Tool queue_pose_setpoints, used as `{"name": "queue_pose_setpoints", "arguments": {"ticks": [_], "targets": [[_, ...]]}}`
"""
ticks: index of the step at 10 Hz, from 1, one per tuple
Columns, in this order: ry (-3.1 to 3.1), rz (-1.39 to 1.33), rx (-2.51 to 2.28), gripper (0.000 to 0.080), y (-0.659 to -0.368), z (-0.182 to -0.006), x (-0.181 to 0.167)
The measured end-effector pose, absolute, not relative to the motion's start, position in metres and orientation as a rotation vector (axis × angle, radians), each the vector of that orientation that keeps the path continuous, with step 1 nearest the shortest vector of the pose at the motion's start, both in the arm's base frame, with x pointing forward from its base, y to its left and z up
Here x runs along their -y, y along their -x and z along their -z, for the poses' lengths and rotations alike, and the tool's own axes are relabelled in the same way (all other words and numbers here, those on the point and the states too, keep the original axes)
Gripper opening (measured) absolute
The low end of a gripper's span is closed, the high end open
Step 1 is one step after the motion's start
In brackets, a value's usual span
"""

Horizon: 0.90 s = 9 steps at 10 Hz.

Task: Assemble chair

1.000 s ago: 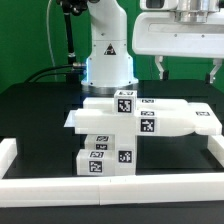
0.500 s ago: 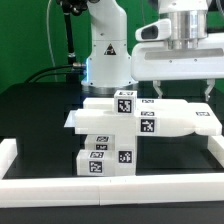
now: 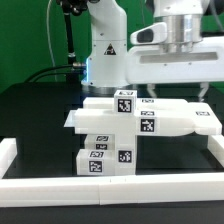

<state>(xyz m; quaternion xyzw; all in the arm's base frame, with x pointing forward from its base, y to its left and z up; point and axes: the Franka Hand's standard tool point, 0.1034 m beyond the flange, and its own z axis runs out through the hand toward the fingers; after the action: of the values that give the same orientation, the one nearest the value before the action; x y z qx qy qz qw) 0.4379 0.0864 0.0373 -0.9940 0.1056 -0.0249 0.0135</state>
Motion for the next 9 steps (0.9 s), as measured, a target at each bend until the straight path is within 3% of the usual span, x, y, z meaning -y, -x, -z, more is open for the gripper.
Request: {"name": "queue_pose_setpoints", "arguments": {"ticks": [7, 8, 9], "targets": [[3.095, 0.059, -0.401, 0.0648, -0.444, -0.017, -0.102], [3.096, 0.058, -0.402, 0.0619, -0.444, -0.017, -0.102], [3.096, 0.058, -0.402, 0.0483, -0.444, -0.017, -0.102]]}}
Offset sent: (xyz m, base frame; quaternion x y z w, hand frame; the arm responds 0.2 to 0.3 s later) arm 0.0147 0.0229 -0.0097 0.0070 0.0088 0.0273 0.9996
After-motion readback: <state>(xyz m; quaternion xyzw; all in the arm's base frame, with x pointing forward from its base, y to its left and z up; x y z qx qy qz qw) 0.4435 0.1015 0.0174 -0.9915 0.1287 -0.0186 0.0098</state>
